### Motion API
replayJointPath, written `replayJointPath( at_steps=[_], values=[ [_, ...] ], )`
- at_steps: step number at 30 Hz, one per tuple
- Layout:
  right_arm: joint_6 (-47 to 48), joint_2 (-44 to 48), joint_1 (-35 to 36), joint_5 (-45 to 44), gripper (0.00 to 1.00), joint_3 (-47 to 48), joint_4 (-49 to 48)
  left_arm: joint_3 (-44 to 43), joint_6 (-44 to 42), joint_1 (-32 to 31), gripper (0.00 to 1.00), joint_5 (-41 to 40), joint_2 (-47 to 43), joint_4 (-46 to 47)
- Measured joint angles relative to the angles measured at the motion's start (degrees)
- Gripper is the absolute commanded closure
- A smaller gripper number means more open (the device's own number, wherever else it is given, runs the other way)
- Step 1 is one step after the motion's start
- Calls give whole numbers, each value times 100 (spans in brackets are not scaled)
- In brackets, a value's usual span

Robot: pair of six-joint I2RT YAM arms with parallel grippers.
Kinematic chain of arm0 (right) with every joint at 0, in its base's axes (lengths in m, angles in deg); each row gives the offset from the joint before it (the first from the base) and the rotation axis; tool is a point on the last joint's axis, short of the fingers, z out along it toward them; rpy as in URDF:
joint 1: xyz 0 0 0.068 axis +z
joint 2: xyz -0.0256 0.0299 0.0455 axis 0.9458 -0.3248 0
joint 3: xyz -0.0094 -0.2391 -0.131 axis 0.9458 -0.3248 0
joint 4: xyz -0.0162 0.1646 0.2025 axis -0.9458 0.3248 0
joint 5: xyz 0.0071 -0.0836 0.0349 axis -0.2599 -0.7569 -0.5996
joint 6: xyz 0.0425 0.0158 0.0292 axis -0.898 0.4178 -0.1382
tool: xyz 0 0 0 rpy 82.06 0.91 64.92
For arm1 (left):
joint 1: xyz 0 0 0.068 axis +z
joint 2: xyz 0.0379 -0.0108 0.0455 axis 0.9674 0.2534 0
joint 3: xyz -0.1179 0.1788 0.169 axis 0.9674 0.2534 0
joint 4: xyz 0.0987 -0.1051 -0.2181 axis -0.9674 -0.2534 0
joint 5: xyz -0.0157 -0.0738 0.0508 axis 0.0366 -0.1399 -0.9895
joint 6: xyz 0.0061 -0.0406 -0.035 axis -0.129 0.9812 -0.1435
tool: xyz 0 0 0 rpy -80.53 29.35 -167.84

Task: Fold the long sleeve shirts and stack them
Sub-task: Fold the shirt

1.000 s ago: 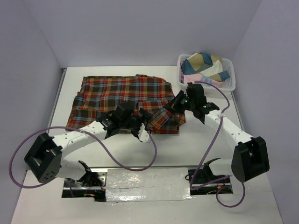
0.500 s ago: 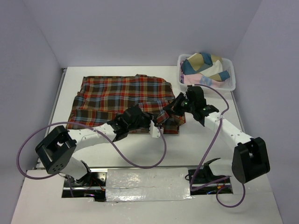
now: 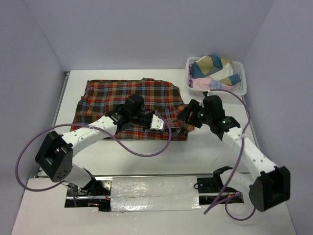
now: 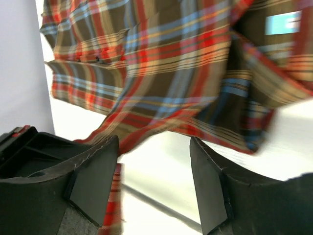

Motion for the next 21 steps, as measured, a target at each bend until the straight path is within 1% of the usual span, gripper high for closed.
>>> replayJointPath(
  at_steps=[4,6,8,9,11,14,15,16,18,21],
  values=[
    [205,761,-216,-188,32,-337,284,-59,535,98,100,986,50,-472],
    [234,872,-282,-258,33,-446,417,-39,994,120,100,1311,179,-439],
    [264,844,-286,-273,33,-509,501,31,1606,175,100,1585,345,-192],
    [275,811,-286,-278,33,-533,531,72,1784,240,100,1626,446,-103],
    [315,734,-286,-282,33,-555,579,162,2420,420,99,1707,649,221],
    [417,616,-289,-297,34,-553,592,227,3233,719,98,1646,890,667],
    [450,568,-289,-299,34,-553,592,227,3460,813,97,1611,966,802],
    [483,509,-289,-297,34,-553,592,223,3665,907,93,1572,1043,931],
    [551,358,-293,-293,34,-542,590,164,3928,1047,91,1556,1241,1069],
    [621,92,-297,-249,34,-518,562,87,4070,1110,84,1521,1545,1198]
  ],
)
